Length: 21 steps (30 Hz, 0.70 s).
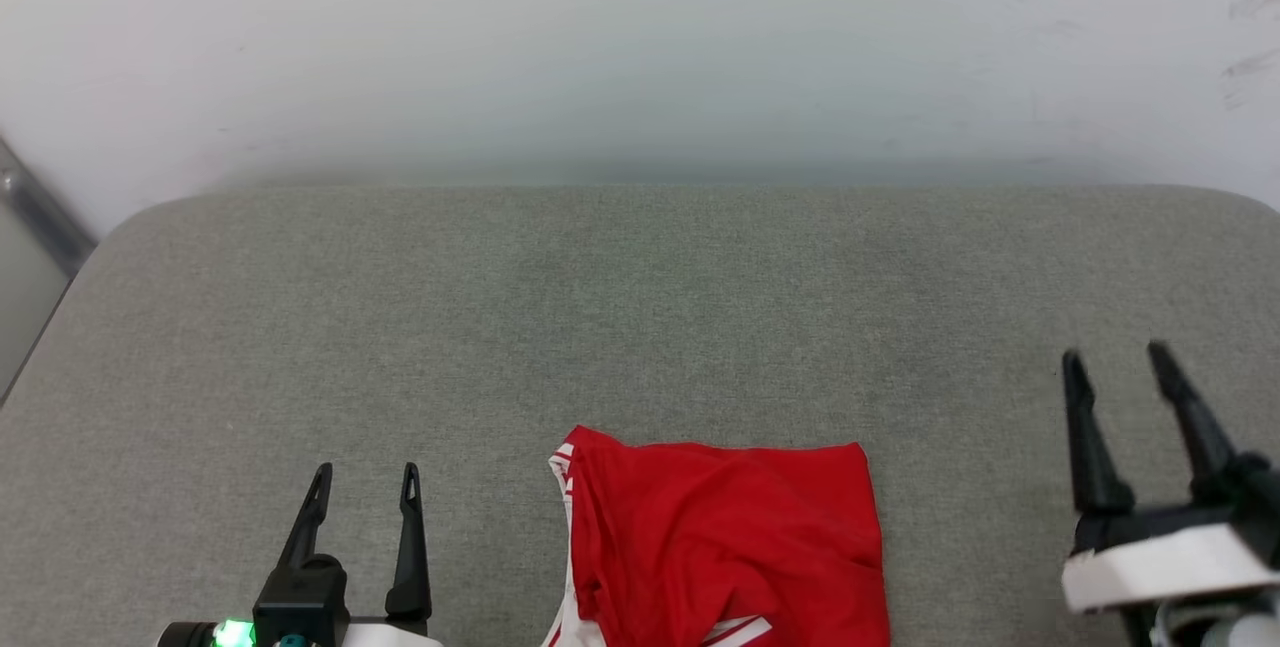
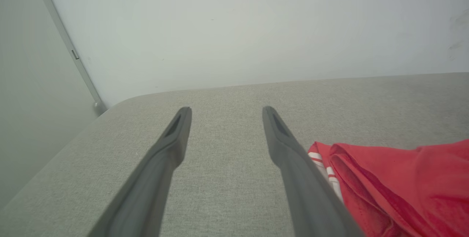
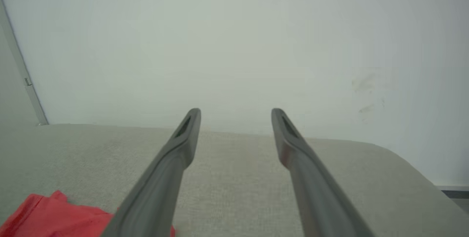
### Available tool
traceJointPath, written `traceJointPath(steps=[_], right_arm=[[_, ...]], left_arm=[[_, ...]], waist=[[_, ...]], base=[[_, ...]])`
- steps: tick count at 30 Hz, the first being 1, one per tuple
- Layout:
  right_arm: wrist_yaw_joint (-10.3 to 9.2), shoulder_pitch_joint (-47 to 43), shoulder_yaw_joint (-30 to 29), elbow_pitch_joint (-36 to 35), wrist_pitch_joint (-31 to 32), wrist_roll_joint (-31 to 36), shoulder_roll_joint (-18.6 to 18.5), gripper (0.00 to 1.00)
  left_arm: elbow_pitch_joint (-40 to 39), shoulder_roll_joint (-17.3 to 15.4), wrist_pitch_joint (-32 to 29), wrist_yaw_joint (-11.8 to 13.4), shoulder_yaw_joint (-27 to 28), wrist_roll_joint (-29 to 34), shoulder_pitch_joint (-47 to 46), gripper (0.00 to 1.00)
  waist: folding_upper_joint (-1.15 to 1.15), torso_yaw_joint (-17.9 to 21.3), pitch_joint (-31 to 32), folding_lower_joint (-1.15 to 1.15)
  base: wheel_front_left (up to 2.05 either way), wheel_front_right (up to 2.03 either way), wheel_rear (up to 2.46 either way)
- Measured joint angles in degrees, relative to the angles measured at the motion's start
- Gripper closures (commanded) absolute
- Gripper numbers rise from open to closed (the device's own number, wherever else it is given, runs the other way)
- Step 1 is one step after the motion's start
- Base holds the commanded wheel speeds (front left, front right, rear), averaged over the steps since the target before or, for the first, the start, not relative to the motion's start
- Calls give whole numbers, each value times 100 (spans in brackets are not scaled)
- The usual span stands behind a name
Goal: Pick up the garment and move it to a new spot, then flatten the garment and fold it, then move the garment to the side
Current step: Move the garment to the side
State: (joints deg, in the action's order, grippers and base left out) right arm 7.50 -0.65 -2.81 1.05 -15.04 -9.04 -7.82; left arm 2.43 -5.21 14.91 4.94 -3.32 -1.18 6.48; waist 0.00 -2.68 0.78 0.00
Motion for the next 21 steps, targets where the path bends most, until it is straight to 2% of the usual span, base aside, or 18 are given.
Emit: traceJointPath(steps=[4, 6, 9, 13, 16, 19, 21], right_arm=[[0, 667, 293, -73, 277, -125, -579, 0], [0, 1036, 592, -85, 771, -293, -948, 0], [0, 1422, 1200, -37, 1981, -879, -1449, 0], [1, 1777, 1949, -78, 4038, -2308, -2061, 0], [0, 1846, 2162, -53, 5325, -3426, -2380, 0], [0, 1837, 2189, 130, 6154, -4202, -2494, 0], [0, 1811, 2207, 292, 6430, -4445, -2524, 0]], left_arm=[[8, 11, 0, -23, -1, 0, 2, 0], [14, 15, 0, -40, -5, 0, 2, 0], [19, 23, 0, -43, -16, 2, 1, 0], [11, 34, 0, -42, -20, 2, 2, 0], [-9, 44, 0, -42, -30, 2, -7, 0], [-27, 52, 0, -43, -37, 2, -95, 0], [-38, 60, 0, -48, -51, 1, -149, 0]], waist=[[0, -22, -1, 0], [0, -45, -5, 0], [0, -88, -11, 0], [0, -128, -40, 0], [0, -156, -110, 0], [0, -197, -215, 0], [0, -232, -298, 0]], base=[[0, 0, 0], [0, 0, 0], [0, 0, 0], [0, 0, 0], [0, 0, 0], [0, 0, 0], [0, 0, 0]])
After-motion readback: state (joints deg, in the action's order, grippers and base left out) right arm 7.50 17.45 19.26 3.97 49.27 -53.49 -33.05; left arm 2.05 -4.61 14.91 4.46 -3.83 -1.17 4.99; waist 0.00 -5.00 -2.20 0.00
